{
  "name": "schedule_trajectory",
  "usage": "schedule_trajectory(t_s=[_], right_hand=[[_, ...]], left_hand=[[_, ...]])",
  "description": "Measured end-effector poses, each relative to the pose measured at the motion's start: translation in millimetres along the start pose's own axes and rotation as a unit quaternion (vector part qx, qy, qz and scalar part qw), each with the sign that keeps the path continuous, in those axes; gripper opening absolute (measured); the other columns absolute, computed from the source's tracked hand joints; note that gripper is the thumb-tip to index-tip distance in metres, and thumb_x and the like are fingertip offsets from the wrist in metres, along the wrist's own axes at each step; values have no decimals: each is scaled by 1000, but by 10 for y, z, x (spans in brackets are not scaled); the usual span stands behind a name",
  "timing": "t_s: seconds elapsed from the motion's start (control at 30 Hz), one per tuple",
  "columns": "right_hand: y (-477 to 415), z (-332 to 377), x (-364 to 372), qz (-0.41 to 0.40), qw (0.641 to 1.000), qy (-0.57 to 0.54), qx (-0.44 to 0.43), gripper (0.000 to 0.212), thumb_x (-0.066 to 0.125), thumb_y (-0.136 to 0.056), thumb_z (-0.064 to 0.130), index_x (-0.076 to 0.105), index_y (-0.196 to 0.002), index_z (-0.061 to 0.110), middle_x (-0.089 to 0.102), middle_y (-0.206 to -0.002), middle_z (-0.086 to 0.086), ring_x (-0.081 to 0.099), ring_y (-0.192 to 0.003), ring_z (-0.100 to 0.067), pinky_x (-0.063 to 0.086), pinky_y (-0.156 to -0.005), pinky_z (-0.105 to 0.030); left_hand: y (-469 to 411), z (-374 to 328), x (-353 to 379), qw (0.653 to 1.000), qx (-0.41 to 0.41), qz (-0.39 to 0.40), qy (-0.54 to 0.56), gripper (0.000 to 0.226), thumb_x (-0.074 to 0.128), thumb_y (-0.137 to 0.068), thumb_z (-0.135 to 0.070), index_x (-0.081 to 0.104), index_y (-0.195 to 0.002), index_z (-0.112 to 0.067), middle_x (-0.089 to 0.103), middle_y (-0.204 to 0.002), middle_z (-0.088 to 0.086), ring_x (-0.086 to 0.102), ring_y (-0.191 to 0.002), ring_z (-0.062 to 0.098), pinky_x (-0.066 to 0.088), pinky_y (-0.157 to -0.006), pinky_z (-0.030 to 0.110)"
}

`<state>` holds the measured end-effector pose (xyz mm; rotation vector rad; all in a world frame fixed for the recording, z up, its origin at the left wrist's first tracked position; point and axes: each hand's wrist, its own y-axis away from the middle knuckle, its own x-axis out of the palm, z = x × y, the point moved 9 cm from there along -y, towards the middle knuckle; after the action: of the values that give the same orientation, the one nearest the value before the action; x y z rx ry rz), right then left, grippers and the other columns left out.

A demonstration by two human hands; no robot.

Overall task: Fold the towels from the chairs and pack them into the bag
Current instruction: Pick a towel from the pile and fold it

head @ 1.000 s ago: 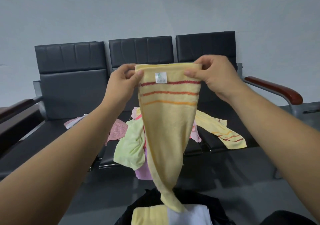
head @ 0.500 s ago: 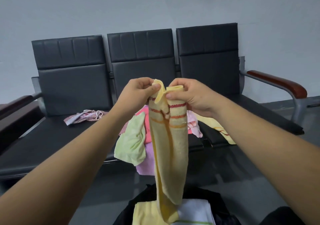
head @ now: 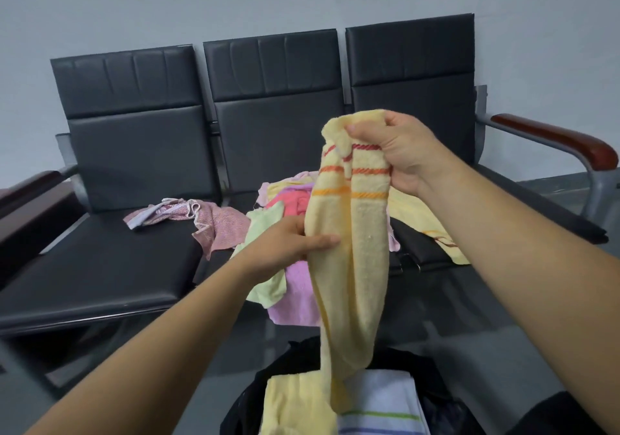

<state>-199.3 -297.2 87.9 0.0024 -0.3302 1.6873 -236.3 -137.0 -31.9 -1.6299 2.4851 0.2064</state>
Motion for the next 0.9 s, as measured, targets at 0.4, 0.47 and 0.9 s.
schedule_trajectory(t_s=[0.4,0.47,0.9], right_hand=[[189,-1554,-41,128,947,-159,247,42,69,-91,45,68,-124,18,64,-124,-11,58,-111,-27,45,-106,-39],[285,-1727,24,161,937,-154,268,53,63,-93,47,62,-137,16,67,-128,-10,65,-117,-26,53,-102,-42],[17,-1546,18,68,972,-162,154,24,67,-89,7,68,-113,5,76,-105,-15,74,-99,-26,61,-86,-39]], left_hand=[[-207,-17,-243,942,62,-74,321,59,61,-94,-25,47,-145,2,56,-143,24,60,-127,32,53,-103,45],[-235,71,-304,938,50,-91,331,59,60,-96,-29,47,-148,-3,57,-144,20,62,-126,29,57,-95,41],[-279,577,-253,987,12,-26,157,24,70,-89,-23,72,-112,-26,76,-108,-3,71,-102,16,54,-84,29]])
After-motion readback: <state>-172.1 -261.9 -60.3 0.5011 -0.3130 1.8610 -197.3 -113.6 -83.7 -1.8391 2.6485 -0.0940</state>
